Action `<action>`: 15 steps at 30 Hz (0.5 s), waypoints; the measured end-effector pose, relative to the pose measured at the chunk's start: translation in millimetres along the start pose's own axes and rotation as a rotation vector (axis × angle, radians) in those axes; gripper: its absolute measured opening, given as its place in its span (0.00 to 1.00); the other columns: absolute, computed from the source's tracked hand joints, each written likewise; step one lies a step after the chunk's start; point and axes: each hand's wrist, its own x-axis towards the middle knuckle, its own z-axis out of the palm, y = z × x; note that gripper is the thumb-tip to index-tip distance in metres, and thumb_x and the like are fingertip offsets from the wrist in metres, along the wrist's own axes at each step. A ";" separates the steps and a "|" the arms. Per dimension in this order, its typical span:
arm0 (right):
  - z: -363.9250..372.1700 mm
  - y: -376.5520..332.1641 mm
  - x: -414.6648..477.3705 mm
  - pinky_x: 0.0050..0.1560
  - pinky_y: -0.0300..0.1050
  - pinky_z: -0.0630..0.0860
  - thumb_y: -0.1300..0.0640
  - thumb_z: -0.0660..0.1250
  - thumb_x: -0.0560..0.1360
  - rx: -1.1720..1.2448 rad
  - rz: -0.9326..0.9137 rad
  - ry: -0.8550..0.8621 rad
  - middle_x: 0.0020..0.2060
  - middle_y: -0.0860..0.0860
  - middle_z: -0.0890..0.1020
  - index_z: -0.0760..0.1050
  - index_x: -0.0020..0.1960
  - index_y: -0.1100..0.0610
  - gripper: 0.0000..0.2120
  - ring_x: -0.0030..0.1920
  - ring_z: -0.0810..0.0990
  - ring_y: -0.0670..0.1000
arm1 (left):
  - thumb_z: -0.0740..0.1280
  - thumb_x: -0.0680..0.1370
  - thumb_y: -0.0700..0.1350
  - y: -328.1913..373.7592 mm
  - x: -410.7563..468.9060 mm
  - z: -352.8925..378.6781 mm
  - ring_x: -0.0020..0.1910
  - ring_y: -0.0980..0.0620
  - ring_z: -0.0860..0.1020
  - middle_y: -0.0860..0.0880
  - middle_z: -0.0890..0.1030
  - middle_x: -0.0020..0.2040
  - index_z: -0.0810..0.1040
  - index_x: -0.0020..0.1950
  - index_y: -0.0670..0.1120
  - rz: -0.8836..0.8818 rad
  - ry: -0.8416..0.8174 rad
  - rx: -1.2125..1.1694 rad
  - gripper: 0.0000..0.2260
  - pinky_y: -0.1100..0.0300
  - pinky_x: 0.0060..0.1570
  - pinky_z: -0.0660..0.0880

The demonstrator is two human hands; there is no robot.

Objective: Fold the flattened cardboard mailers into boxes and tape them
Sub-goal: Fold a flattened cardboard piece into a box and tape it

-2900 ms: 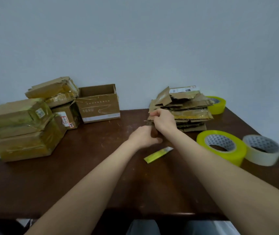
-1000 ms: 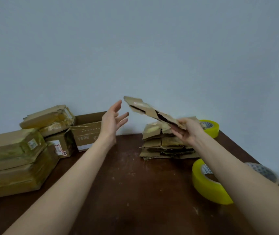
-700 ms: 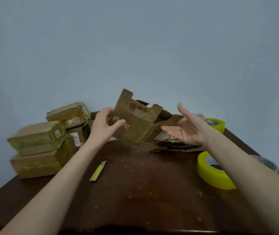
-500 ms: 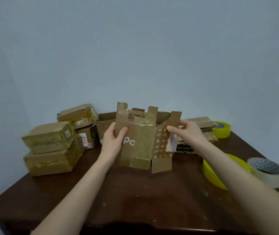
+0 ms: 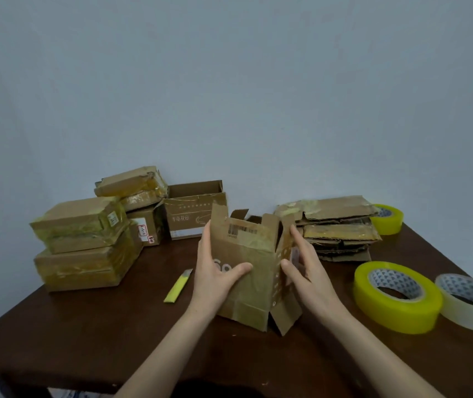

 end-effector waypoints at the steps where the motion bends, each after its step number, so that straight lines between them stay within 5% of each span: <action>1: -0.4 0.4 -0.7 0.65 0.33 0.61 0.42 0.65 0.75 0.043 -0.001 -0.024 0.69 0.31 0.58 0.51 0.73 0.34 0.32 0.65 0.57 0.24 | 0.79 0.66 0.48 -0.8 -2.1 1.9 0.72 0.56 0.63 0.57 0.62 0.73 0.52 0.74 0.63 0.019 0.011 0.018 0.46 0.55 0.68 0.66; 5: -2.1 -3.7 3.6 0.62 0.34 0.68 0.32 0.69 0.63 0.042 -0.007 -0.091 0.69 0.36 0.64 0.54 0.69 0.29 0.38 0.66 0.65 0.34 | 0.79 0.66 0.45 1.4 -7.6 7.3 0.67 0.61 0.65 0.58 0.65 0.67 0.56 0.71 0.61 0.046 0.039 0.059 0.43 0.63 0.63 0.66; 8: -7.9 -3.0 10.7 0.64 0.45 0.72 0.32 0.71 0.61 0.007 0.003 -0.131 0.69 0.40 0.66 0.56 0.72 0.34 0.44 0.66 0.68 0.40 | 0.78 0.66 0.41 3.4 0.2 -4.8 0.62 0.61 0.71 0.53 0.71 0.63 0.66 0.62 0.59 0.096 0.042 0.021 0.32 0.66 0.60 0.71; 13: -18.5 -0.7 18.2 0.60 0.43 0.74 0.36 0.75 0.60 0.036 0.035 -0.213 0.70 0.42 0.68 0.56 0.70 0.29 0.43 0.67 0.70 0.46 | 0.75 0.68 0.46 13.6 13.9 -26.8 0.58 0.61 0.74 0.58 0.76 0.57 0.76 0.50 0.56 0.181 -0.105 0.070 0.14 0.67 0.56 0.72; 15: -18.9 -1.0 18.4 0.62 0.43 0.72 0.43 0.78 0.64 0.043 0.027 -0.228 0.72 0.41 0.63 0.53 0.69 0.25 0.45 0.68 0.68 0.47 | 0.75 0.71 0.42 13.2 13.8 -33.5 0.61 0.65 0.71 0.62 0.74 0.59 0.77 0.51 0.58 0.228 -0.149 0.154 0.15 0.70 0.57 0.70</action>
